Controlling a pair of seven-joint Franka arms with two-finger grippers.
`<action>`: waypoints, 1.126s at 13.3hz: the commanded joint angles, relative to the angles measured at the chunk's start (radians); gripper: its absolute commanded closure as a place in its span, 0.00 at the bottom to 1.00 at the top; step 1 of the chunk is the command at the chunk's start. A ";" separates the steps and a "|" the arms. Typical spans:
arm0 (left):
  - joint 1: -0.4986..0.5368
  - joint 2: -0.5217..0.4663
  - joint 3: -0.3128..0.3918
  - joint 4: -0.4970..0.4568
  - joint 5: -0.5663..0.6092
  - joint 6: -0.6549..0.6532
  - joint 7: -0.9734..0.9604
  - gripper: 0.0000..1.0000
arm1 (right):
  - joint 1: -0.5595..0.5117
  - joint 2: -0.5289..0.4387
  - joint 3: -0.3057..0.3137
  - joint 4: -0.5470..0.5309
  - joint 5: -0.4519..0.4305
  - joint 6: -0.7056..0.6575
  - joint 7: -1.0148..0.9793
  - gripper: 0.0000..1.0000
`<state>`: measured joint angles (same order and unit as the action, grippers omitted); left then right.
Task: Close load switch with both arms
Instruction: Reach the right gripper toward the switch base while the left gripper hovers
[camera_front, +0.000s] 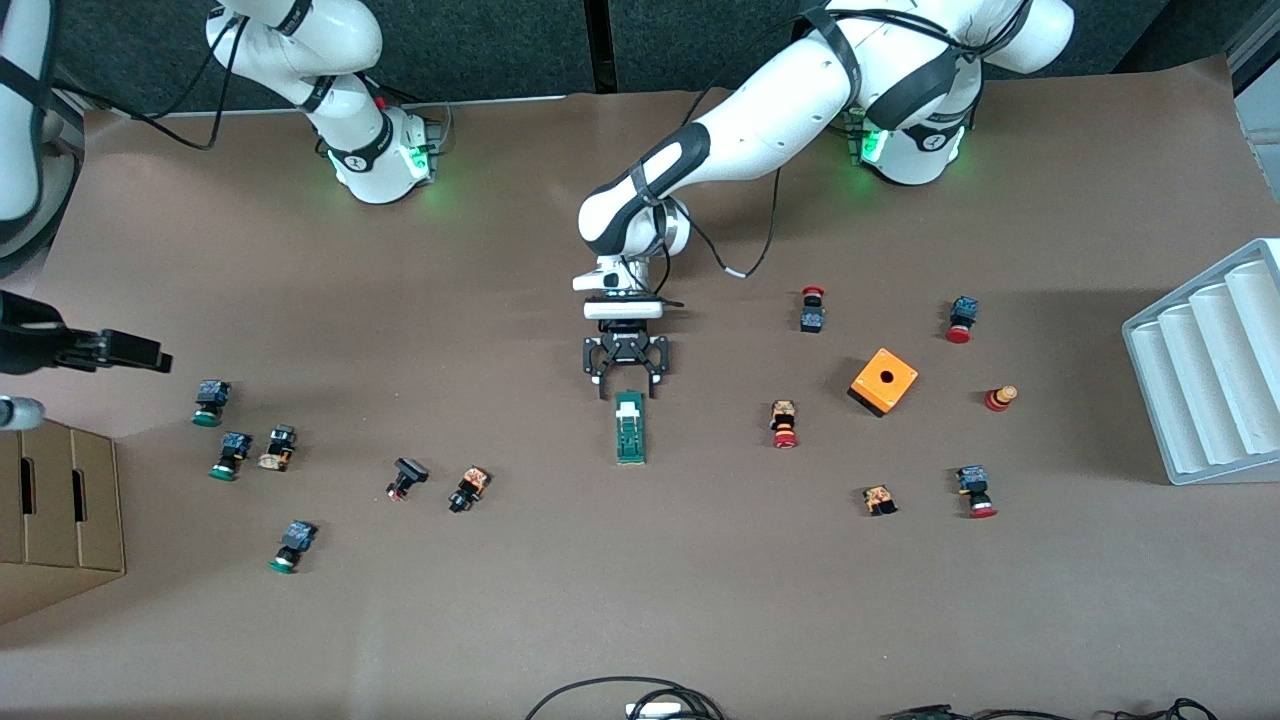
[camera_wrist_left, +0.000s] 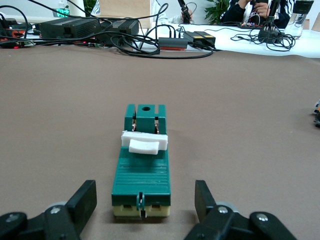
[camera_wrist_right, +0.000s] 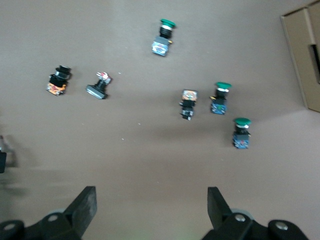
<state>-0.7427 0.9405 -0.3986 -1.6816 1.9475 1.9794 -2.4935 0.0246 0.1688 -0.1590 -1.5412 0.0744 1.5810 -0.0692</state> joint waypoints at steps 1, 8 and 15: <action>-0.014 0.018 0.011 0.023 0.022 -0.024 -0.021 0.18 | 0.063 0.038 -0.002 0.007 0.025 0.048 0.133 0.00; -0.014 0.047 0.011 0.043 0.064 -0.034 -0.022 0.24 | 0.291 0.136 -0.004 0.016 0.083 0.215 0.639 0.01; -0.020 0.070 0.011 0.045 0.099 -0.059 -0.056 0.27 | 0.498 0.299 -0.004 0.016 0.189 0.471 1.174 0.01</action>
<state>-0.7445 0.9797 -0.3940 -1.6599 2.0151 1.9581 -2.5235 0.4795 0.4122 -0.1510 -1.5434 0.2279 1.9861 0.9787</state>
